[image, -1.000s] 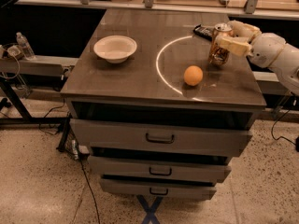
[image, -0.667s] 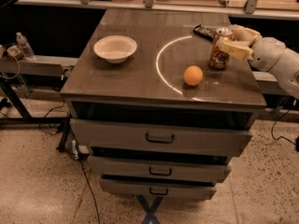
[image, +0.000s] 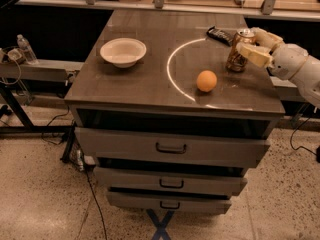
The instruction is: Place orange can upright
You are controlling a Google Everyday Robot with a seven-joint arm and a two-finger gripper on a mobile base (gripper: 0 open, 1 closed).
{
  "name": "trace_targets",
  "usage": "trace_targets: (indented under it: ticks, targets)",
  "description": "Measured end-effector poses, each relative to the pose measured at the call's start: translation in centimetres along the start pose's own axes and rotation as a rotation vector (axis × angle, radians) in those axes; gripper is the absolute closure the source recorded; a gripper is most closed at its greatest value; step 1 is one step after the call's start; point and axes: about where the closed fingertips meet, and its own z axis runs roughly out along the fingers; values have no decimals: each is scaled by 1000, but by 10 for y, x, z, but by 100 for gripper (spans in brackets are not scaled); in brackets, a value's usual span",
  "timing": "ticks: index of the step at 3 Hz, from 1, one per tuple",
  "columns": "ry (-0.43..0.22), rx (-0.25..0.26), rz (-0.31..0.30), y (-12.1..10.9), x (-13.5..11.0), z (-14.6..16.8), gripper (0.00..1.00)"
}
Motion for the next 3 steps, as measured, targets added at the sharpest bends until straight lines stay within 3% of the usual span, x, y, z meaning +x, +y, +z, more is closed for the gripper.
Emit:
trace_targets:
  ticks: [1, 2, 3]
  targets:
    - [33, -8, -14, 0, -6, -3, 0]
    - [105, -4, -76, -9, -34, -18, 0]
    - [203, 75, -199, -27, -91, -43, 0]
